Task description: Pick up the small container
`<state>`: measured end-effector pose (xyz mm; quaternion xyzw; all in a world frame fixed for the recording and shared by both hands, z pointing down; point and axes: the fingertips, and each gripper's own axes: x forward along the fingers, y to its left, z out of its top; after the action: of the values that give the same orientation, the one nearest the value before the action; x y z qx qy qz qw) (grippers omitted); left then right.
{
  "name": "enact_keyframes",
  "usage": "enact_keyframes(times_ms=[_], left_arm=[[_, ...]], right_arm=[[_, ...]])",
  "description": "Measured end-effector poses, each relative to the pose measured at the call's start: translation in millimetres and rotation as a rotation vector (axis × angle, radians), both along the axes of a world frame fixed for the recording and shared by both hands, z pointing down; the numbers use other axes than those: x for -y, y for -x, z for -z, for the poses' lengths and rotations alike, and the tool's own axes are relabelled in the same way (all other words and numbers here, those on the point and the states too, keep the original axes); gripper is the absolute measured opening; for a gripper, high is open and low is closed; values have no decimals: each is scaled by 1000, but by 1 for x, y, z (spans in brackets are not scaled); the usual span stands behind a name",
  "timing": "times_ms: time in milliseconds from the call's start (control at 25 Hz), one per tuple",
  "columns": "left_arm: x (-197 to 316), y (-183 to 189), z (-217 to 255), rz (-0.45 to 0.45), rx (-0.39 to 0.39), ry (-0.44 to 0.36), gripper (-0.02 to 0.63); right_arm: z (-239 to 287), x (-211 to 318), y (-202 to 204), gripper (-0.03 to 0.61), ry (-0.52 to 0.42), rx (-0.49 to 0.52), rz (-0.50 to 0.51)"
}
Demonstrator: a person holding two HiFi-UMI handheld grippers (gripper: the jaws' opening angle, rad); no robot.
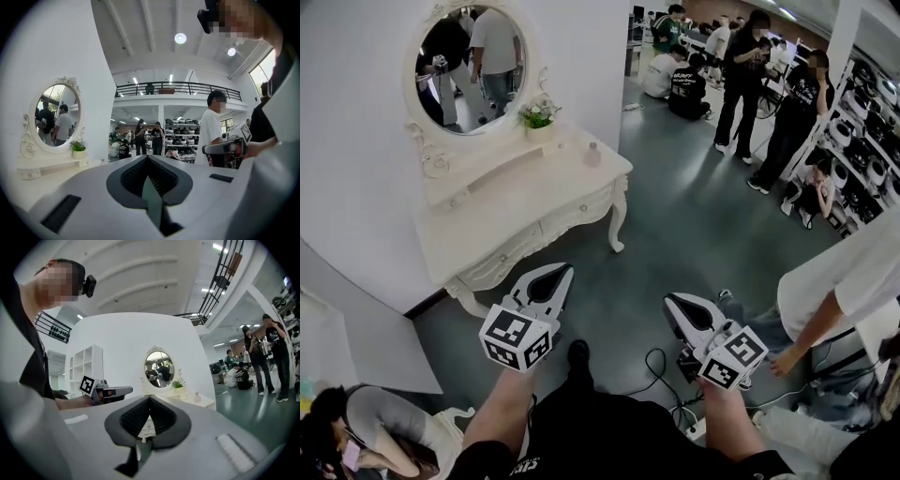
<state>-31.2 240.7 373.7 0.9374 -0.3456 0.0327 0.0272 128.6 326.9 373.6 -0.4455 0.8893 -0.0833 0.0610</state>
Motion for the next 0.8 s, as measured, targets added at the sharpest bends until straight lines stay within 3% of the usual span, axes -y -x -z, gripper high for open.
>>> enact_keyframes(times_ms=[800], left_arm=[[187,5,-2,-28,-1,32,5]], right_arm=[[-4,192,16,11,64,0,4]])
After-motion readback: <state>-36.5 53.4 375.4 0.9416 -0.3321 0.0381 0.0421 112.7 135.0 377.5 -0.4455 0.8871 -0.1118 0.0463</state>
